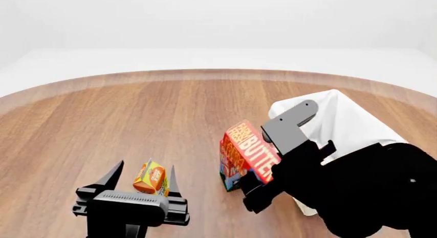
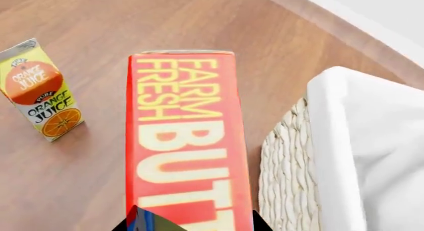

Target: Pick up the cream cheese box and the butter, and put them in the basket.

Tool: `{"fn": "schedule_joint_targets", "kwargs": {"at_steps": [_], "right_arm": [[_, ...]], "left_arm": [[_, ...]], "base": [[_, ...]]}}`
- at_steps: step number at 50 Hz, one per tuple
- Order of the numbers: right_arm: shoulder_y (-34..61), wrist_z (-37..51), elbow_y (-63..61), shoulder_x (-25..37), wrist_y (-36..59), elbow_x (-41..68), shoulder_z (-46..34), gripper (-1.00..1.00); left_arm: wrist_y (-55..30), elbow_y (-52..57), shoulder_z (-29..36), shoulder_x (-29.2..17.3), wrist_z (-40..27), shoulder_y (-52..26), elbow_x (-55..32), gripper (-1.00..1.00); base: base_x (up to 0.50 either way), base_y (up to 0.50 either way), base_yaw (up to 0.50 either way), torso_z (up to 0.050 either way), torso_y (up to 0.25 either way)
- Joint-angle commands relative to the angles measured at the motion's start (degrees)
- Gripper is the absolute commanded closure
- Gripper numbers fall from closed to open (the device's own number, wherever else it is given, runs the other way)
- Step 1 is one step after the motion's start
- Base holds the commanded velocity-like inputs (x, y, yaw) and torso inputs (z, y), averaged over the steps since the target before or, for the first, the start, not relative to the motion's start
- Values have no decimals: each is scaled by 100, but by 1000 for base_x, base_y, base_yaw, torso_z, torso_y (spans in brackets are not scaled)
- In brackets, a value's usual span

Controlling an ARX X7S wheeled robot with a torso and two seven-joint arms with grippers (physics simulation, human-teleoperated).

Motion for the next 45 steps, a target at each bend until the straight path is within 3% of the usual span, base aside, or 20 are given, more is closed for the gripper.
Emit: {"fn": "schedule_joint_targets", "kwargs": {"at_steps": [1,22,45], "right_arm": [[669,248,570,7,37,152,137,100],[1535,204,1503,48,77,167,115,100],[2089,-677,2963,41,-87,-1047,-155,100]], "left_arm": [[15,-7,10,-7,-8,-3,-7,-100],[17,-18,21,-23,-33,-16,-24,-100],[18,-42,51,-31,-59,-41,-24,-100]], "base": [[0,0,0,0,0],[0,0,0,0,1],[0,0,0,0,1]]}}
